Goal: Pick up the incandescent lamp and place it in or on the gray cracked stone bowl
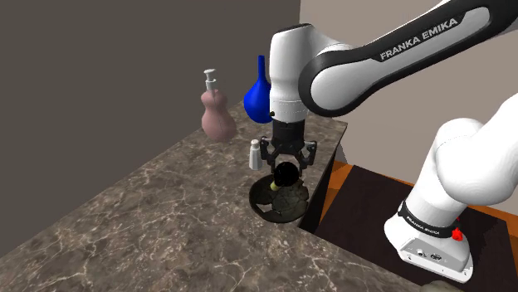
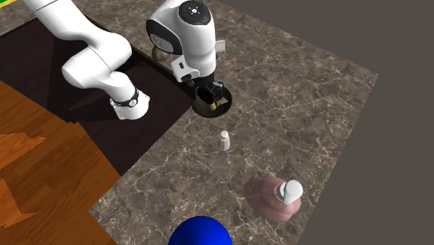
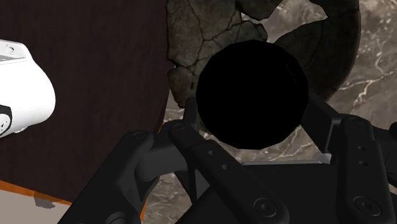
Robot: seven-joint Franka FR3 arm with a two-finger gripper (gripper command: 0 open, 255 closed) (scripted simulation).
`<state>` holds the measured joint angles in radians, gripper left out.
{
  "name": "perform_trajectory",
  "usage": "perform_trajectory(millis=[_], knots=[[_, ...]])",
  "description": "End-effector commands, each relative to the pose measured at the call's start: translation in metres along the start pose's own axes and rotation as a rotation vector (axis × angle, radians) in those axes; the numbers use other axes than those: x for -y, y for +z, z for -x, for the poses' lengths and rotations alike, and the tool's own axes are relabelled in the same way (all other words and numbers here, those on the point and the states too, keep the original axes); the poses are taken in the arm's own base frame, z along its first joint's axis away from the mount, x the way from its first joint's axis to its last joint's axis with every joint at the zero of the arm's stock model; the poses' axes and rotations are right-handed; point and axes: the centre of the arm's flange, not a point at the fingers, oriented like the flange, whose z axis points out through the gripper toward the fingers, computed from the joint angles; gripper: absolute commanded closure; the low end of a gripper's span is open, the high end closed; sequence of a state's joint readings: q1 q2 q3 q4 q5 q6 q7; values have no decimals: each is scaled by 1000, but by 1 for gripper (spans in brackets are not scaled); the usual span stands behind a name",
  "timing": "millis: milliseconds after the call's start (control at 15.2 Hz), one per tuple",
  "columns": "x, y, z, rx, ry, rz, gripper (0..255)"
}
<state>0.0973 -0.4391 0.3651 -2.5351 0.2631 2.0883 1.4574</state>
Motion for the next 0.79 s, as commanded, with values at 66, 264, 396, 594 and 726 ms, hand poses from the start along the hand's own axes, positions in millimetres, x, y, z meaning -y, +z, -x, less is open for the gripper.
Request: perform_trajectory(millis=[66,264,396,594,726], knots=[[1,16,0,0,0,-1,255],[1,30,-1,0,0,-1,255],[1,30,-1,0,0,-1,255],[1,30,-1,0,0,-1,255],[1,30,-1,0,0,-1,255]])
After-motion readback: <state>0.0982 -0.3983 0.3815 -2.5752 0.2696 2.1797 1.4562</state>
